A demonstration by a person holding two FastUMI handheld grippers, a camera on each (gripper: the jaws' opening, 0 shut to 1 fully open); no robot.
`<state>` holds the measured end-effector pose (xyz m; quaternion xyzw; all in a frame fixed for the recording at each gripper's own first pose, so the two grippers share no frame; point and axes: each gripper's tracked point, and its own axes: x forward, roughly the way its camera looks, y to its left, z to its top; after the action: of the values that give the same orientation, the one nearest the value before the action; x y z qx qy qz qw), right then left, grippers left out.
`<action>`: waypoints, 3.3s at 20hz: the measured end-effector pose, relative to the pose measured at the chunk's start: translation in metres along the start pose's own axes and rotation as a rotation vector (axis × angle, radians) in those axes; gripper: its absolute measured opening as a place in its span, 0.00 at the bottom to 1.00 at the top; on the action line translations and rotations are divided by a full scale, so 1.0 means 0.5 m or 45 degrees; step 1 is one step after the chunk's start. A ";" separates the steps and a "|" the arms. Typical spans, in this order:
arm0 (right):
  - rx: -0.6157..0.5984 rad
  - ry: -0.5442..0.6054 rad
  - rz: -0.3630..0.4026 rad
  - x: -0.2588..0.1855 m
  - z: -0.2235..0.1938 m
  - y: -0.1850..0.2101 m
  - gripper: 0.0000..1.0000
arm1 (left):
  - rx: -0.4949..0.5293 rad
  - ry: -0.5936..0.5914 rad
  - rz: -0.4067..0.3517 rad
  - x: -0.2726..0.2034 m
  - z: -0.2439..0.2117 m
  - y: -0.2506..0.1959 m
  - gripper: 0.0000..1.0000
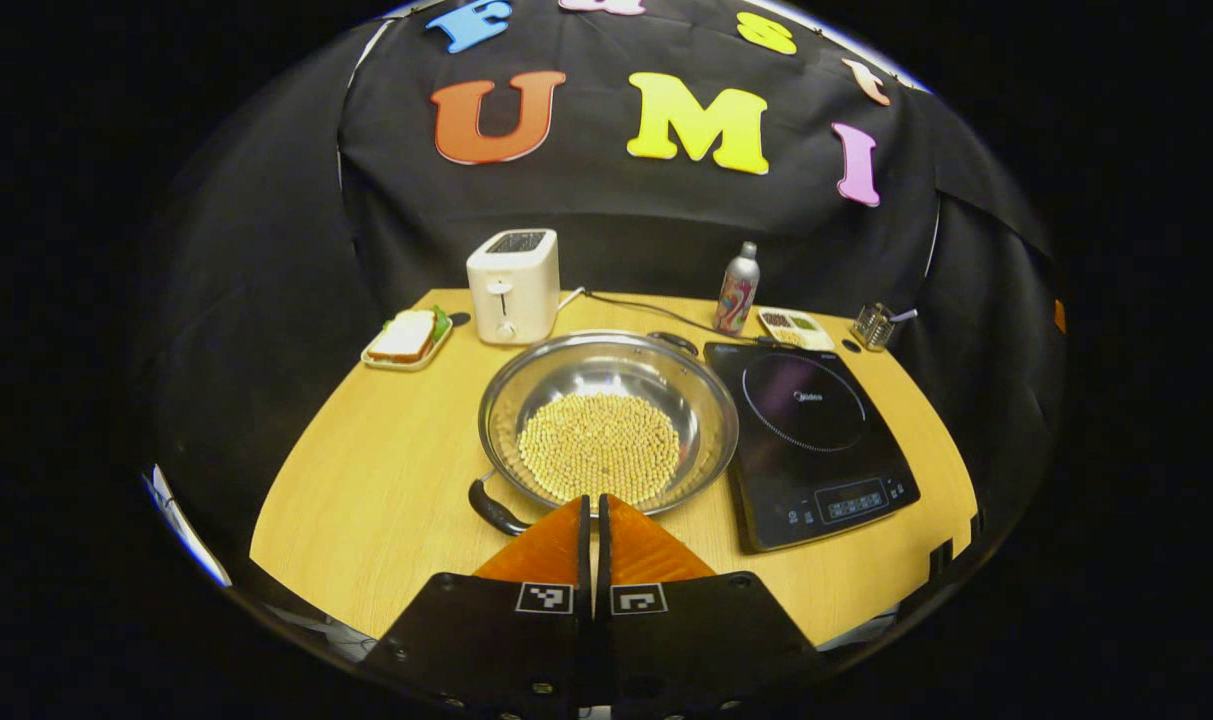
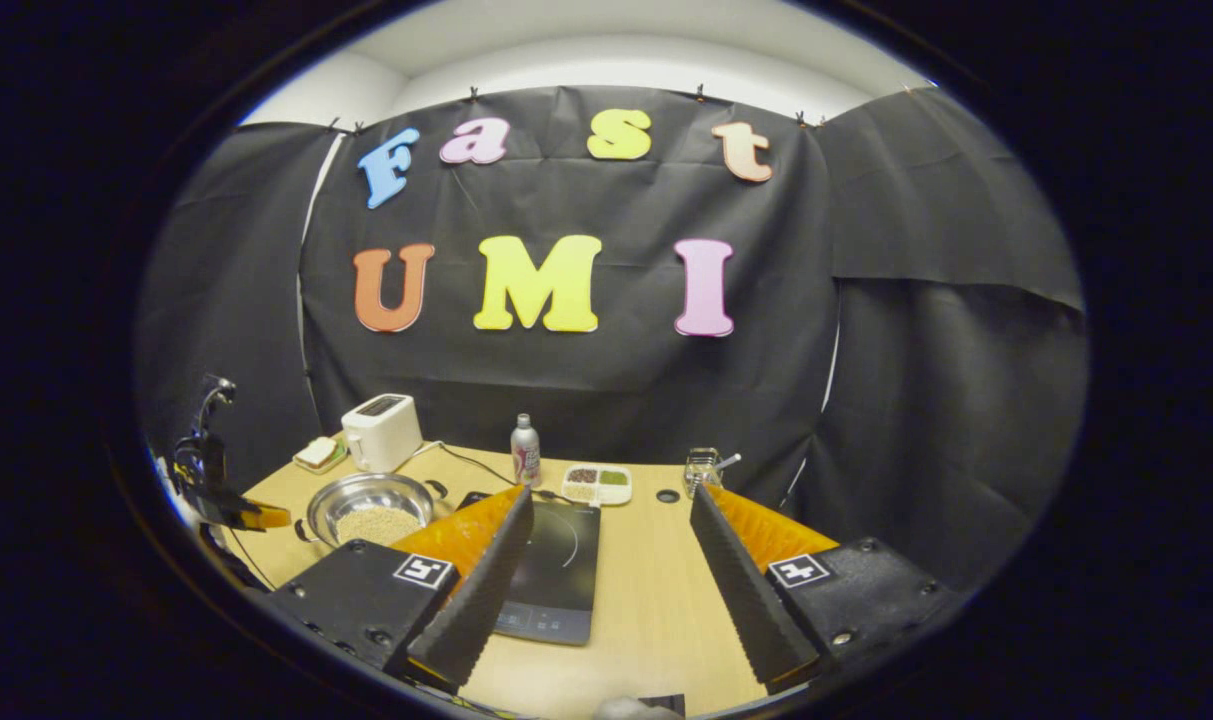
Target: First push the handle of the pot to place it horizontally, then grasp the pot with both hands and set it on the induction cooktop.
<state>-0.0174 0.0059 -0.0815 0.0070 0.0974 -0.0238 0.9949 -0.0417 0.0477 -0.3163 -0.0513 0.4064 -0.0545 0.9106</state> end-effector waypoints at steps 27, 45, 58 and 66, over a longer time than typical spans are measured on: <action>0.045 0.103 -0.037 0.038 -0.036 -0.028 0.96 | 0.033 0.349 0.042 0.126 -0.082 0.053 0.10; 0.046 0.103 -0.053 0.035 -0.034 -0.041 0.97 | -0.051 0.338 0.114 0.131 -0.066 0.110 0.10; 0.022 0.108 -0.060 0.042 -0.032 -0.033 0.97 | -0.103 0.314 0.165 0.144 -0.040 0.179 0.00; 0.015 0.115 -0.050 0.052 -0.030 -0.025 1.00 | -0.100 0.333 0.225 0.165 -0.039 0.229 0.10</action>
<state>0.0045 -0.0073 -0.1011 0.0119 0.1422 -0.0437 0.9888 0.0051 0.1485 -0.4054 -0.0434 0.5261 0.0355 0.8486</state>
